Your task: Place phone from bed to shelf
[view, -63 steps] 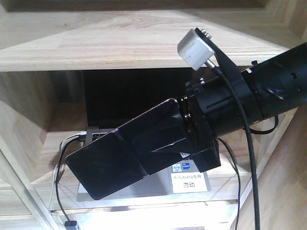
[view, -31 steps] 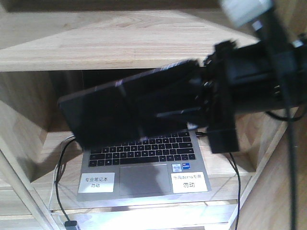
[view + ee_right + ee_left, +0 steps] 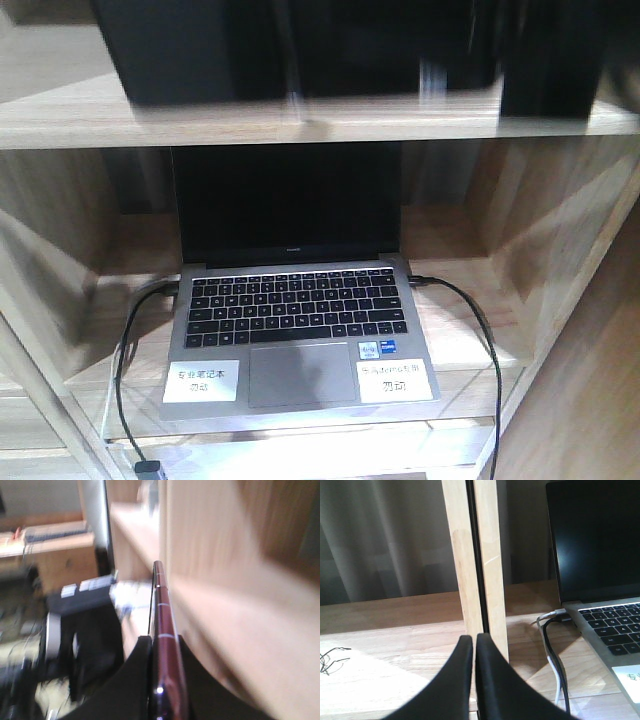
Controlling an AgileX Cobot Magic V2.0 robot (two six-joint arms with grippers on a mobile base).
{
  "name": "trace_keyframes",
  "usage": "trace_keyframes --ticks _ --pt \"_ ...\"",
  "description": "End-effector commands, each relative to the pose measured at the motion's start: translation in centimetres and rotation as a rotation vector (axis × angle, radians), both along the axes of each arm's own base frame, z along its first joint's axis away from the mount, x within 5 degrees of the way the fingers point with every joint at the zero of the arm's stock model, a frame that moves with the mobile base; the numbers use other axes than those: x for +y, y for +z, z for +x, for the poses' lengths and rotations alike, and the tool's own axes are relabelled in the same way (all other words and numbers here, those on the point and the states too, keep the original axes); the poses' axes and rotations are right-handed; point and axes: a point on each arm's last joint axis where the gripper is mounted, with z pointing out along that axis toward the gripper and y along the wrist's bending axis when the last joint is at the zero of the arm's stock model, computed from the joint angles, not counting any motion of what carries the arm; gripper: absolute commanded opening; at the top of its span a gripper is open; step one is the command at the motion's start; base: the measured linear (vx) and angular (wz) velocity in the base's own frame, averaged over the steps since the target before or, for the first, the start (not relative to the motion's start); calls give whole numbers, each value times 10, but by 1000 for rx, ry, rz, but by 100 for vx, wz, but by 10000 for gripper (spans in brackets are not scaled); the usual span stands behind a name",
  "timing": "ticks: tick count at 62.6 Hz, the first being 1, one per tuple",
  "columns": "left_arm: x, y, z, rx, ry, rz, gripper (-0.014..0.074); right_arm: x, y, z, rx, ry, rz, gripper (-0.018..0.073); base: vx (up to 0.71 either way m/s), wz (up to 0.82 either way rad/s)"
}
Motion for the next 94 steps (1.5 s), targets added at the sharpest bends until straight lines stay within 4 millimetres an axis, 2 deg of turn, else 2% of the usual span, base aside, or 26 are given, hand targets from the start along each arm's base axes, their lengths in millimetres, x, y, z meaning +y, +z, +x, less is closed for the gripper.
trace_keyframes --ticks 1,20,33,47,73,94 --pt "0 15 -1 -108 -2 -11 1 -2 32 1 -50 -32 130 -2 0 0" --pt "0 15 -1 -108 -2 -11 1 26 48 49 3 32 254 -2 0 0" --pt "0 15 -1 -108 -2 -11 1 67 39 81 19 72 252 -2 0 0" --pt "0 15 -1 -108 -2 -11 1 103 22 109 22 -8 266 -2 0 0" --pt "0 15 -1 -108 -2 -11 1 124 -20 153 81 -128 242 -2 0 0" --pt "0 15 -1 -108 -2 -11 1 134 -47 176 93 -187 209 0 0 0"
